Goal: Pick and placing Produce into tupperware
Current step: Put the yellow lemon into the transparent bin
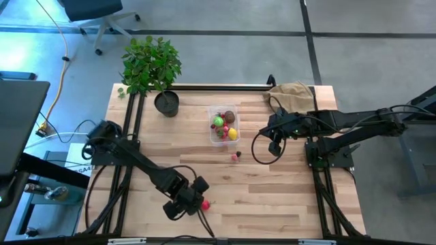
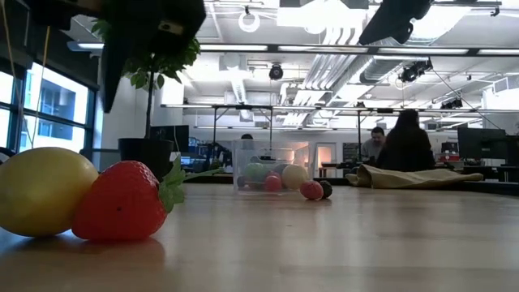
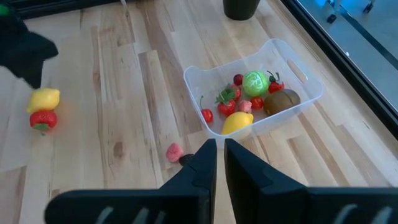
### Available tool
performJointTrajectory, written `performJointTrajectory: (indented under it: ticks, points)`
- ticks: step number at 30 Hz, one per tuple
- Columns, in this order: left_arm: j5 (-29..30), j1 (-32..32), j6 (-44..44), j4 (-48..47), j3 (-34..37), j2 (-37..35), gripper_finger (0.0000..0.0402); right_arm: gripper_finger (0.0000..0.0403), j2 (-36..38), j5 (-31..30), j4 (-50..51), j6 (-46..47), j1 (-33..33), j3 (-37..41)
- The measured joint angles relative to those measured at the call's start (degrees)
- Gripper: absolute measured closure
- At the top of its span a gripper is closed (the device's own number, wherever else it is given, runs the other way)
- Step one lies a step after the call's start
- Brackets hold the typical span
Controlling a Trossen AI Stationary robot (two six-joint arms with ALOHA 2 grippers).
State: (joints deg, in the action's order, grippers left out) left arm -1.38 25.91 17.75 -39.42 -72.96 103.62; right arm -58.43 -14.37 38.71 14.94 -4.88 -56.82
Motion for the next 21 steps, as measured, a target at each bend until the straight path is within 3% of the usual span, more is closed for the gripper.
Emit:
performJointTrajectory:
  ticks: [21]
  points:
    - [-3.76, -0.02, 4.78, 3.87, -0.05, 7.18, 0.0159, 0.0379, -0.02, 0.01, -0.07, 0.0, 0.02, 0.0]
